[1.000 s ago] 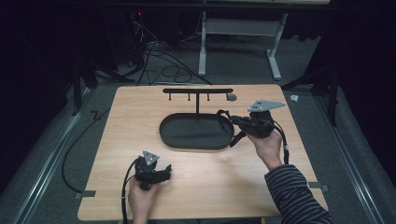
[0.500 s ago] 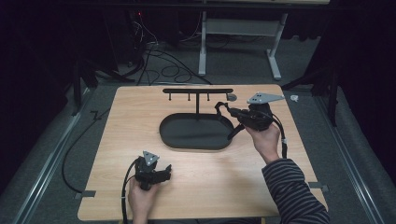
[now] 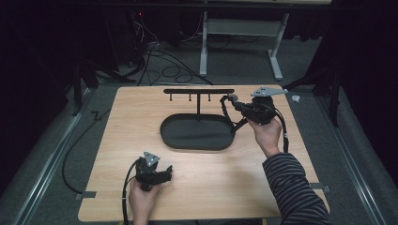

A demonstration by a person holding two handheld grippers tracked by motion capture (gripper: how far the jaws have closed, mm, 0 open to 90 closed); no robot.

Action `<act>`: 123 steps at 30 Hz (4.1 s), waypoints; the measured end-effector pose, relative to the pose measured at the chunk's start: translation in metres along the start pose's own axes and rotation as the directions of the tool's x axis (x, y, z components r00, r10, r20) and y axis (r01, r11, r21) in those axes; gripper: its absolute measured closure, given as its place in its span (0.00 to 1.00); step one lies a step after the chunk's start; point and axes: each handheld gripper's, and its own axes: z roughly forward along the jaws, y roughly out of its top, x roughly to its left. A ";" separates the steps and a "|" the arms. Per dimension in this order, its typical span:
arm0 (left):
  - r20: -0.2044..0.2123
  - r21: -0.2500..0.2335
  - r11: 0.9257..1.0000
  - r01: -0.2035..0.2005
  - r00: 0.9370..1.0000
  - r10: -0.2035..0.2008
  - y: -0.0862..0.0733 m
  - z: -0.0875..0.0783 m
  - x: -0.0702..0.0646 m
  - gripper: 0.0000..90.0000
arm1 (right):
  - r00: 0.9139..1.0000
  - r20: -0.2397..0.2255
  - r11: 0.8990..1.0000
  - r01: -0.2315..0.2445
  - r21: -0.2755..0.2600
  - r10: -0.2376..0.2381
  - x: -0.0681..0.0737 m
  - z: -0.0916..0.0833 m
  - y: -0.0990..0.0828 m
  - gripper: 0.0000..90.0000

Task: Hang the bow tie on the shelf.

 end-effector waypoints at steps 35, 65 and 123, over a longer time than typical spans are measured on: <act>0.003 0.001 1.000 -0.002 1.000 0.002 0.000 0.000 0.000 0.20 | 0.988 0.129 0.993 -0.097 0.061 0.088 -0.021 0.036 -0.012 0.99; 0.002 -0.001 1.000 0.000 1.000 0.000 0.000 0.000 0.000 0.20 | 0.989 0.111 0.992 -0.108 0.062 0.101 -0.020 0.032 -0.018 0.74; 0.000 0.001 1.000 0.000 1.000 0.000 0.000 0.000 0.000 0.20 | 0.983 0.065 0.986 -0.169 -0.009 0.169 -0.034 -0.038 -0.057 0.64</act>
